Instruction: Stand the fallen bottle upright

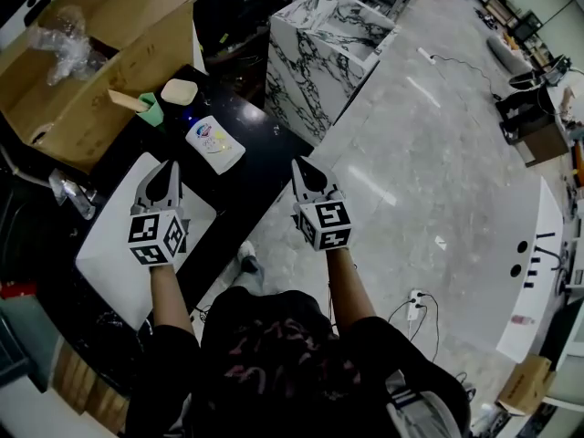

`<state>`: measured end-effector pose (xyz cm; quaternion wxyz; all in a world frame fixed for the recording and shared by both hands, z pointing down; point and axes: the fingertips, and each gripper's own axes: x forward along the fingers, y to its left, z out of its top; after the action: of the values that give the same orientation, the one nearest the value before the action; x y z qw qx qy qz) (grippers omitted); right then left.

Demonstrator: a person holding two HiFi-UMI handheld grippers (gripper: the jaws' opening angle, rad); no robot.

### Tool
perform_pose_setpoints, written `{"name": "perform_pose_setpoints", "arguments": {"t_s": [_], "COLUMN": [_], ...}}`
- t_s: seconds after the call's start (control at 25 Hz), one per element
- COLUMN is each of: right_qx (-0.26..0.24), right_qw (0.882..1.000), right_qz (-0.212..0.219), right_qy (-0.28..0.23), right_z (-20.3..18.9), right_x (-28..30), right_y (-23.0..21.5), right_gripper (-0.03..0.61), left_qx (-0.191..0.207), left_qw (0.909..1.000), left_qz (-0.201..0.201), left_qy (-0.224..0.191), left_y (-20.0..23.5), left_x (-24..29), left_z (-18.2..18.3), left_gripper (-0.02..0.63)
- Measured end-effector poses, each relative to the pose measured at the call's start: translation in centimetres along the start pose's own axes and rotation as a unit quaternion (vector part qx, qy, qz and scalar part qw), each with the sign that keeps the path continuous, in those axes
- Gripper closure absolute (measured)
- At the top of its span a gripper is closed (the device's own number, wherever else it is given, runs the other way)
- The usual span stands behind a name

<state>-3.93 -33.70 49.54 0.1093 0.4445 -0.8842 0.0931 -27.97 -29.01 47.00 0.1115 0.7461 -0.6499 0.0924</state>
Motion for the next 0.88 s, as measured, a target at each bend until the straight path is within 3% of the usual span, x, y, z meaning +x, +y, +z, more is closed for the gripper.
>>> {"name": "perform_pose_setpoints", "arguments": {"t_s": [0.4,0.68,0.8,0.88], "right_qx": [-0.009,-0.019,-0.021,-0.021], "right_qw": [0.999,0.998,0.997,0.996], "right_qz": [-0.013,-0.024,-0.033,-0.039], "right_qy": [0.028,0.057,0.07,0.078], "right_z": [0.4,-0.5,-1.3,-1.9], "right_x": [6.0,8.1,8.1,7.9], "right_y": [-1.2,-1.9,-2.3,-2.8], "right_gripper": [0.565,0.563,0.563,0.563], "left_qx": [0.006,-0.013,-0.022,-0.016], "left_qw": [0.9995,0.9983,0.9979,0.9977], "left_qz": [-0.02,-0.052,-0.053,-0.051], "left_qy": [0.022,0.023,0.029,0.042], "left_y": [5.3,6.5,7.3,7.6], "left_x": [8.3,12.6,14.1,15.1], "left_z": [0.1,-1.8,-3.0,-3.9], "left_gripper": [0.598,0.596,0.524,0.518]}}
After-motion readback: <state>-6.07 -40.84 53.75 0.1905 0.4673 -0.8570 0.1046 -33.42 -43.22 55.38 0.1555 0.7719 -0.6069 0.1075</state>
